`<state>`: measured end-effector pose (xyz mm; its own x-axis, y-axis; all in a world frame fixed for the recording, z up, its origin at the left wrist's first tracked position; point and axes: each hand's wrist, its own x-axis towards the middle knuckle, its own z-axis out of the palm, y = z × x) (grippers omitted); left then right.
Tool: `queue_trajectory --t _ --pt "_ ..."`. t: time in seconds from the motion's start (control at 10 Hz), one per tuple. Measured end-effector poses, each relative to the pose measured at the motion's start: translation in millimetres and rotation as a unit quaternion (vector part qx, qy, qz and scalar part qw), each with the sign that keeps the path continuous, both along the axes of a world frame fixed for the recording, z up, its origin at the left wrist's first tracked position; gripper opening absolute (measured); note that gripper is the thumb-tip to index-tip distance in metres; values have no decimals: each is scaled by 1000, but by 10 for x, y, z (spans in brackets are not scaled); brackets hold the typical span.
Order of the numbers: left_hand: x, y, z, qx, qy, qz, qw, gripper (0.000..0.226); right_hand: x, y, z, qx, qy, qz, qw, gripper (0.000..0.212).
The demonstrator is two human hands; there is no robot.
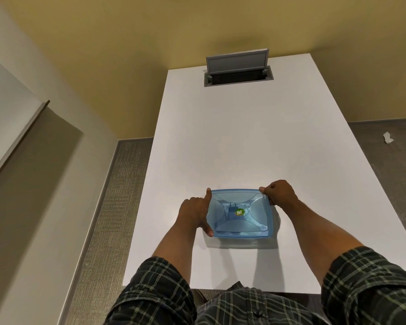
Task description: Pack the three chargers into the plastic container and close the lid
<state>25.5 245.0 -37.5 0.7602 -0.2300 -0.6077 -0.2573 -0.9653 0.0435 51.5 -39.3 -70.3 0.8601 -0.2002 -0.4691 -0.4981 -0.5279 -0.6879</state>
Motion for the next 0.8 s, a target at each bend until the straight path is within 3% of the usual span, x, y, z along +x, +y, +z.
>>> queue_trajectory --t 0.2,0.4,0.6,0.7,0.8 --pt "20 65 28 5 -20 -15 1000 150 -20 127 24 -56 -33 22 998 39" --pt "-36 45 35 25 -31 -33 999 150 -59 224 10 -111 -13 84 990 21" --pt "-254 27 -52 35 -42 -48 997 148 -345 238 -61 -237 8 200 951 24" --pt "-313 36 -58 32 -36 -52 997 151 -439 201 -100 -317 -38 274 907 27" --pt "-327 18 -12 17 -40 -45 998 154 -432 167 -65 -361 -87 283 885 35"
